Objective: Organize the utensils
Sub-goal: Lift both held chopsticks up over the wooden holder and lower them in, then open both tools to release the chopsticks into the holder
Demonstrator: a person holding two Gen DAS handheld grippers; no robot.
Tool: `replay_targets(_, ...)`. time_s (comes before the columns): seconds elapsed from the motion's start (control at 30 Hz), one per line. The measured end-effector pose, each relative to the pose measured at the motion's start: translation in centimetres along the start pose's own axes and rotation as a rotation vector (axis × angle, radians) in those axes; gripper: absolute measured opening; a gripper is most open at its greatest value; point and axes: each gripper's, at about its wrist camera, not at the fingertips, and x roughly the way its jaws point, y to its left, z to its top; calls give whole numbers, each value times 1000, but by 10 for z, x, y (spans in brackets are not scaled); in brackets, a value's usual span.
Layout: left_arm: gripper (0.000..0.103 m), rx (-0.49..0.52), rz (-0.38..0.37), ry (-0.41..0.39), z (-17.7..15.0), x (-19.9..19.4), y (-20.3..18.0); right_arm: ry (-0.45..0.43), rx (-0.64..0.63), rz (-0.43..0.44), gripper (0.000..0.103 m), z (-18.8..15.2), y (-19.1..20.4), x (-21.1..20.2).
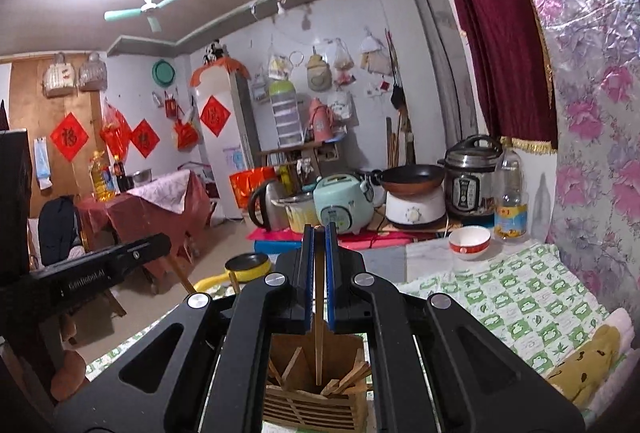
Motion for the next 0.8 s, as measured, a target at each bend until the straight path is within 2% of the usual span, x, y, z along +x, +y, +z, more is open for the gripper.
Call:
replay_targets(0.3, 6, 26, 20, 13, -5, 3, 0, 57, 6, 4, 6, -6, -1, 10)
replay_targets(0.33, 6, 28, 21, 22, -6, 6, 0, 80, -6, -12, 7, -7, -1, 14)
replay_targets(0.37, 8, 35, 27, 33, -8, 10, 0, 112, -22, -36, 12, -7, 0, 20)
replay_targets(0.4, 16, 43, 36, 46, -9, 12, -1, 167, -41, -70, 15, -10, 0, 29)
replay_targets(0.43, 55, 52, 51, 67, -10, 18, -3, 178, -29, -77, 19, -12, -3, 32)
replay_targets(0.47, 91, 36, 65, 80, -12, 22, -1, 180, -2, -75, 32, -14, -8, 33)
replay_targets(0.5, 96, 11, 66, 63, -13, 20, 2, 184, 19, -66, 36, -14, -11, 34)
replay_targets(0.57, 96, -3, 70, 42, -13, 17, 3, 181, 27, -49, 36, -12, -13, 31)
replay_targets(0.67, 97, 21, 73, 20, -11, 8, 3, 132, 22, -60, 36, -7, -13, 19)
replay_targets(0.73, 97, 13, 88, -3, -9, 1, 6, 109, 22, -53, 40, -4, -13, 12)
replay_targets(0.8, 97, 3, 94, -7, -8, -4, 8, 86, 22, -52, 49, -1, -11, 4)
